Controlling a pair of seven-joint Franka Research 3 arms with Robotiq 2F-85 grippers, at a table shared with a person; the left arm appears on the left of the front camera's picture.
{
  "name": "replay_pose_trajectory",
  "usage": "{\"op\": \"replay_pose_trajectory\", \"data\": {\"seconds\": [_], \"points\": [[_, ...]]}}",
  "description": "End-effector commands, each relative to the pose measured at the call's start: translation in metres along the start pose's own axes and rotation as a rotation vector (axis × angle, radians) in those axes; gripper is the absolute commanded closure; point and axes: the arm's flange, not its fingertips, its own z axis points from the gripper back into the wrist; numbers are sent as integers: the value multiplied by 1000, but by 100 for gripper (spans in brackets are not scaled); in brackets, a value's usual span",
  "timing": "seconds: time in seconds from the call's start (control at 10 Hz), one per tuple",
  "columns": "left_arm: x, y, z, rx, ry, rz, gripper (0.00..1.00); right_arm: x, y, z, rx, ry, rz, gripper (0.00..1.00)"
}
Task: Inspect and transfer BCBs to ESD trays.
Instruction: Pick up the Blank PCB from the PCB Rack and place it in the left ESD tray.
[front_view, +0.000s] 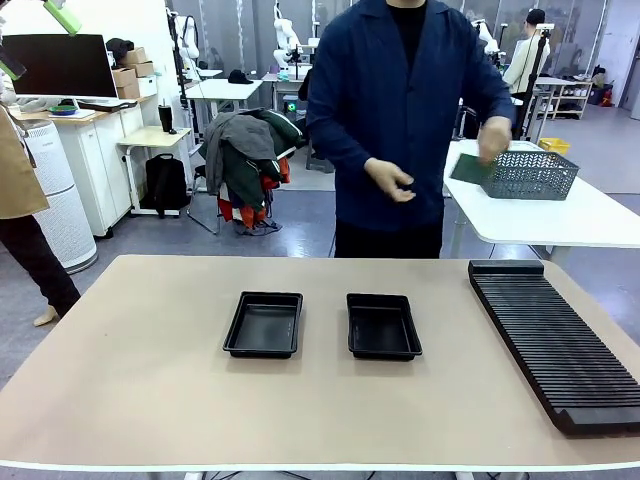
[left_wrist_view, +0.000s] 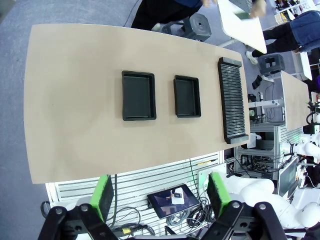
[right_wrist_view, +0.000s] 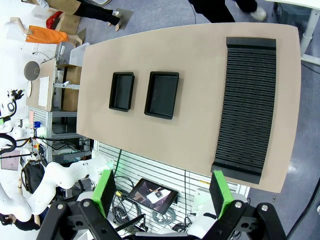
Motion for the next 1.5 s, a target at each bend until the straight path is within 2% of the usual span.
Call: {"op": "replay_pose_trajectory", "data": {"seconds": [0.0, 1.4], "points": [[-1, 1, -1, -3, -4, 2, 0, 0, -1, 0, 4, -1, -1, 0], [-1, 1, -1, -3, -4, 2, 0, 0, -1, 0, 4, -1, -1, 0]]}}
